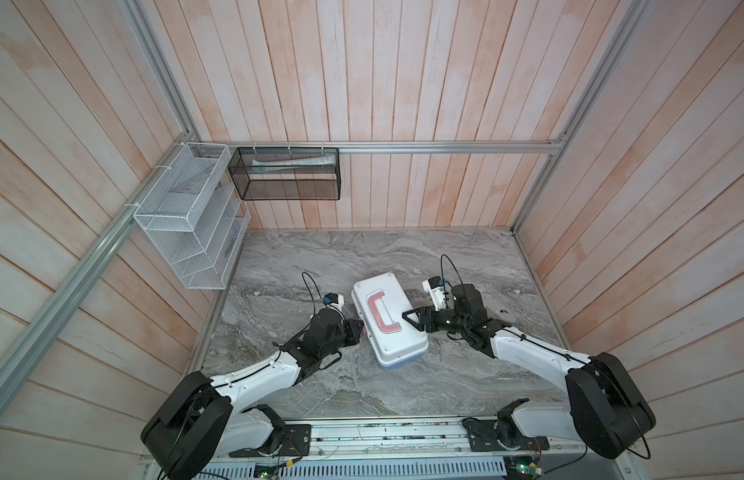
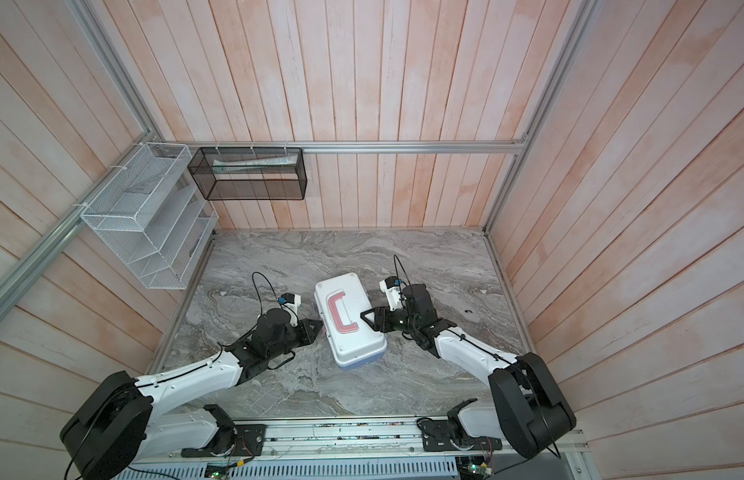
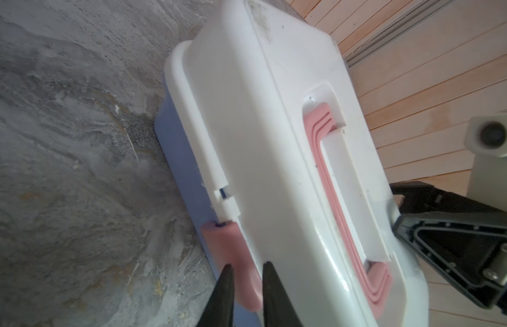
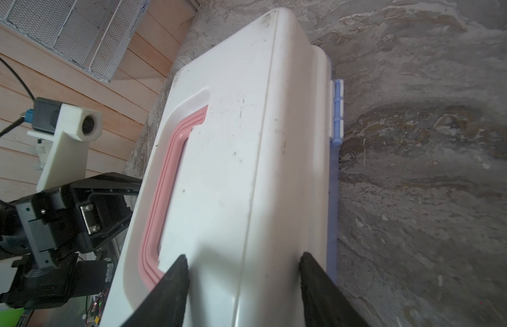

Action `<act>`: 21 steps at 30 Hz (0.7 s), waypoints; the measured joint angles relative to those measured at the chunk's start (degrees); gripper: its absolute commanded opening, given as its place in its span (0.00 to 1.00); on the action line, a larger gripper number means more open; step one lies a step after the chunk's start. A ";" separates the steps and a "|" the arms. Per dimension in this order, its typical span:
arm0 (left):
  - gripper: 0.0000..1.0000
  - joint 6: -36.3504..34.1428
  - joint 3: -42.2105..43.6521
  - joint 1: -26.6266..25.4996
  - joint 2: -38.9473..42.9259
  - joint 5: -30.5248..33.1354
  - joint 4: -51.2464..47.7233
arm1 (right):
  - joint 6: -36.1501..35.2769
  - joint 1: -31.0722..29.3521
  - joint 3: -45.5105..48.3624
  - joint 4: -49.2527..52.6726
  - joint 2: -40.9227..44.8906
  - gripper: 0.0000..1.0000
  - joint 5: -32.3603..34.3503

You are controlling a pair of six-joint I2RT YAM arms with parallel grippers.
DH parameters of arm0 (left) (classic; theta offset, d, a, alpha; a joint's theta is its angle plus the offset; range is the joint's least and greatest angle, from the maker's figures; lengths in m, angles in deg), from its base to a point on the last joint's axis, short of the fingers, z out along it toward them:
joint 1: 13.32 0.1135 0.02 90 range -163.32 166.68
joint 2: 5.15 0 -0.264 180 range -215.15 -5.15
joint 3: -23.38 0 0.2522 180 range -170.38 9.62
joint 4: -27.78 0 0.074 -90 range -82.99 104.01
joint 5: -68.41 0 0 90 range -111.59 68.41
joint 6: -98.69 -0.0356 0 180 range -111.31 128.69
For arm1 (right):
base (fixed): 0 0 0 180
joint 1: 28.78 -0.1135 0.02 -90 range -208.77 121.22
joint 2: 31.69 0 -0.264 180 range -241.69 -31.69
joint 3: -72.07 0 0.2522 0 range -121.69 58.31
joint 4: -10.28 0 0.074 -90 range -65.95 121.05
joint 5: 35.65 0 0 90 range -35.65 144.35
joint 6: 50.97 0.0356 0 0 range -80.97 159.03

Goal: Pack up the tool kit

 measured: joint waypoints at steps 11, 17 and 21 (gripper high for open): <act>0.25 -1.64 -1.92 0.00 0.11 0.55 -7.67 | -0.94 0.00 -1.70 1.79 -1.07 0.59 0.00; 0.30 -2.47 -1.92 0.00 1.73 -0.15 -7.52 | -0.94 0.00 -1.68 1.60 -1.20 0.59 -0.02; 0.35 -3.15 -2.01 0.00 1.51 -0.42 -6.80 | -0.92 0.00 -1.70 1.20 -1.44 0.59 -0.04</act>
